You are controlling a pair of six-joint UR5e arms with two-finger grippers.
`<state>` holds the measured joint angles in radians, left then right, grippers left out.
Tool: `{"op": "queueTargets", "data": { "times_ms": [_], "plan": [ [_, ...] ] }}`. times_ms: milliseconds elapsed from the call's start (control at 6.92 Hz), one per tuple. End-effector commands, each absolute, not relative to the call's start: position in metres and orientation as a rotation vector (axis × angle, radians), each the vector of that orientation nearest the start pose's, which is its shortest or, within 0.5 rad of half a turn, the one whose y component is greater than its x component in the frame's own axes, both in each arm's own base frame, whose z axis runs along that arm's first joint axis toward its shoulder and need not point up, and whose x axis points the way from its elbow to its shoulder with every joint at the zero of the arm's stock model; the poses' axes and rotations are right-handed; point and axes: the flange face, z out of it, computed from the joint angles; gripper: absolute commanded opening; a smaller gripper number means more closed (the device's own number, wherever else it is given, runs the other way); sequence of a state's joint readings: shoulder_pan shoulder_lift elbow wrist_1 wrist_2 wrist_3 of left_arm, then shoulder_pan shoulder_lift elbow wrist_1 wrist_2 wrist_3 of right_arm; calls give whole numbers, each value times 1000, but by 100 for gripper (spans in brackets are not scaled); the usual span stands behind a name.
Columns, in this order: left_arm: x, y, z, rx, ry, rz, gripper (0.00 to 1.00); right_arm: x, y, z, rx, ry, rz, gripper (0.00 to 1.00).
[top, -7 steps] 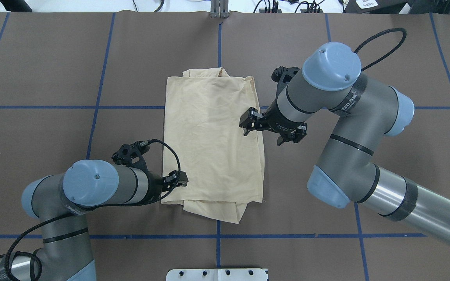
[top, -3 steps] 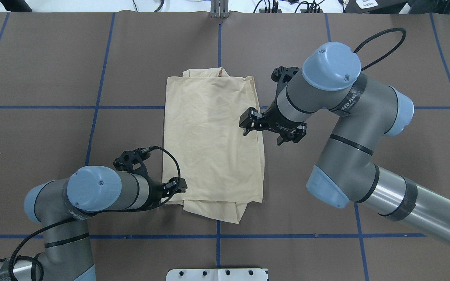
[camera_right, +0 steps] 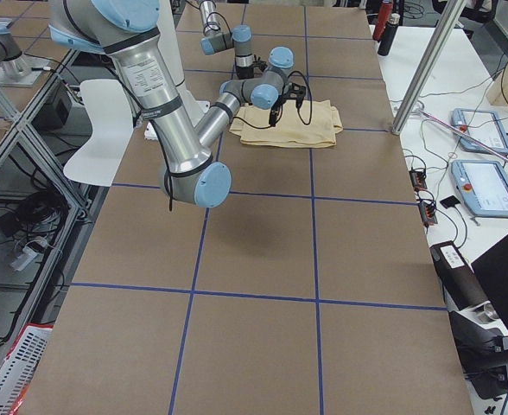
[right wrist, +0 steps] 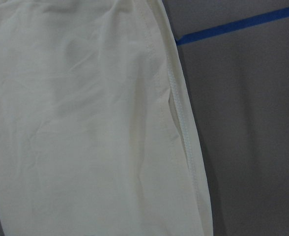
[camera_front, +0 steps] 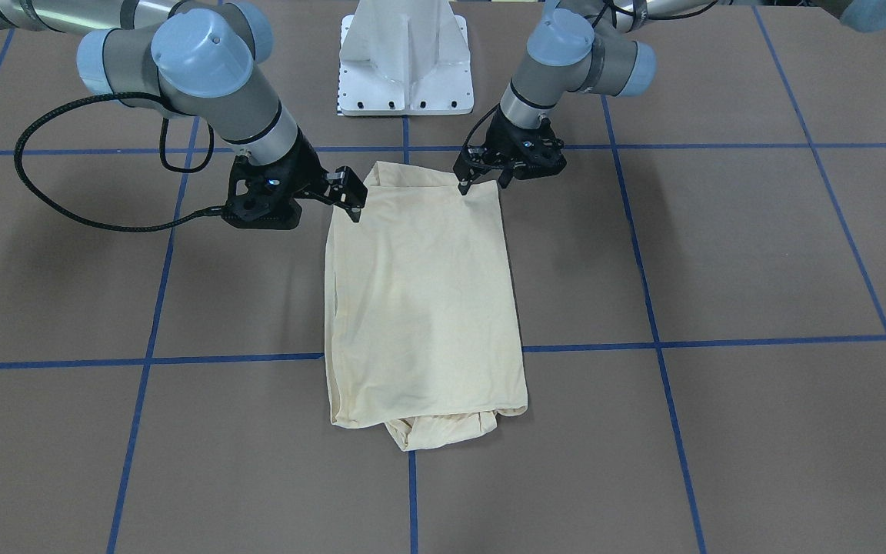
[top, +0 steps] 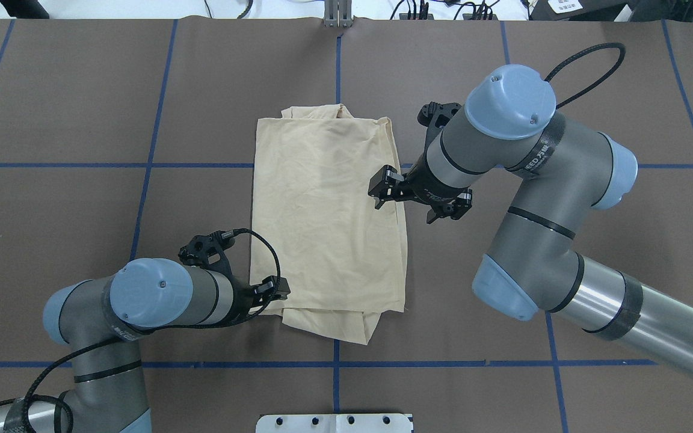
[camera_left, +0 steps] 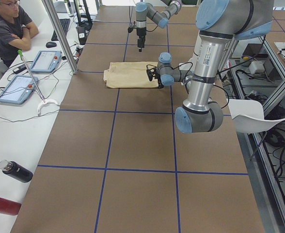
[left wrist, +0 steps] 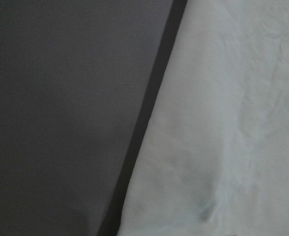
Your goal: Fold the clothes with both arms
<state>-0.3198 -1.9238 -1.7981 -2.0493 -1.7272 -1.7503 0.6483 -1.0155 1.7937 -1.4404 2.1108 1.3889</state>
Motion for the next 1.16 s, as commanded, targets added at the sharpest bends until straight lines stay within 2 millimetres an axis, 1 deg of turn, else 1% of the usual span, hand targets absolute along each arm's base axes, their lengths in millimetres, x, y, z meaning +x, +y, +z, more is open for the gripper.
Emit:
{"op": "queueTargets", "data": {
  "times_ms": [0, 144, 433, 722, 1011],
  "plan": [
    [545, -301, 310, -72, 1065, -363, 89, -454, -447, 222, -100, -1013, 179, 100],
    [545, -301, 310, -72, 1065, -363, 89, -454, -447, 222, -99, -1013, 177, 100],
    [546, -299, 311, -73, 1063, -359, 72, -453, -448, 222, -99, -1012, 176, 100],
    [548, -293, 311, -77, 1063, -349, 63, -453, -449, 223, -97, -1011, 175, 100],
    [548, -294, 310, -73, 1064, -346, 46, -451, -450, 223, -96, -1011, 177, 100]
  ]
}}
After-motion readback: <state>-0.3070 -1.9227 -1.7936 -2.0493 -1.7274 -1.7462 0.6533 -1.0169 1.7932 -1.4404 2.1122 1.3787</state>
